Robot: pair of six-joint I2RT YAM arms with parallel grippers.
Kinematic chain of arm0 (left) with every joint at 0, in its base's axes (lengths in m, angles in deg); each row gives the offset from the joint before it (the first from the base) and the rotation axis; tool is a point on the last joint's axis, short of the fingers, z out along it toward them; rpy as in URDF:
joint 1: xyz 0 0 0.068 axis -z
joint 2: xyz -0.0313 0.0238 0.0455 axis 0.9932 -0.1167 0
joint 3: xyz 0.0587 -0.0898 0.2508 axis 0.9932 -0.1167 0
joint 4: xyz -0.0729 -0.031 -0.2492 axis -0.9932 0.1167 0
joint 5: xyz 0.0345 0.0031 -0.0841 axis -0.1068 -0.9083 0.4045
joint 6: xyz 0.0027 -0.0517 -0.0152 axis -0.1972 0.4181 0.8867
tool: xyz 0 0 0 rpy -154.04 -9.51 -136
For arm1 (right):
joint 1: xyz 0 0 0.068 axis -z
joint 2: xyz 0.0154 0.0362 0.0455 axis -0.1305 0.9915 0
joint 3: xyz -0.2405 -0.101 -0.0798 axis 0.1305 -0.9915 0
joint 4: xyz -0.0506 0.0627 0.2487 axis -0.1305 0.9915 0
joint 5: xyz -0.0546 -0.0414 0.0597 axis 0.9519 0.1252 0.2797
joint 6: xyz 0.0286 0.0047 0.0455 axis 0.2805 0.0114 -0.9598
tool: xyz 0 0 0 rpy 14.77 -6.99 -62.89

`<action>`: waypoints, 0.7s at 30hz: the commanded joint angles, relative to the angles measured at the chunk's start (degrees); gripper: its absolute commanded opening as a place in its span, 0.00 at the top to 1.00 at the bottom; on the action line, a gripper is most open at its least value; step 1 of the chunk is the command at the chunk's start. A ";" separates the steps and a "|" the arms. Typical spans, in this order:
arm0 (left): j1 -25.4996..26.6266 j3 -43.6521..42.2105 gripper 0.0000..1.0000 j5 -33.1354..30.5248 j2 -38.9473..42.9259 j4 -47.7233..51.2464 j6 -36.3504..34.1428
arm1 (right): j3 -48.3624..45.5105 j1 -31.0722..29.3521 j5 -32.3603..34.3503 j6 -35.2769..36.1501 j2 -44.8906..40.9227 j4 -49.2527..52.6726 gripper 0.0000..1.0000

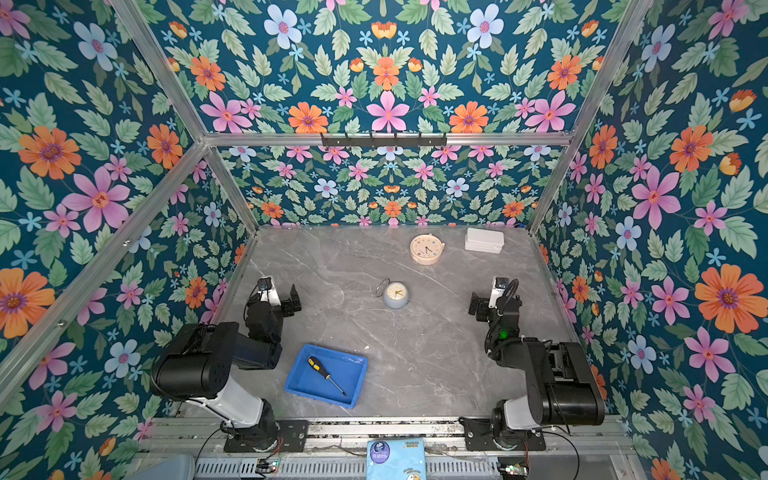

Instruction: Put the screwdriver in the bin

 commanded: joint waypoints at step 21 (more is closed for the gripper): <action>0.00 0.21 0.00 1.49 -0.06 -0.46 0.30 | 0.26 0.00 -0.19 -0.21 -0.12 -1.51 0.01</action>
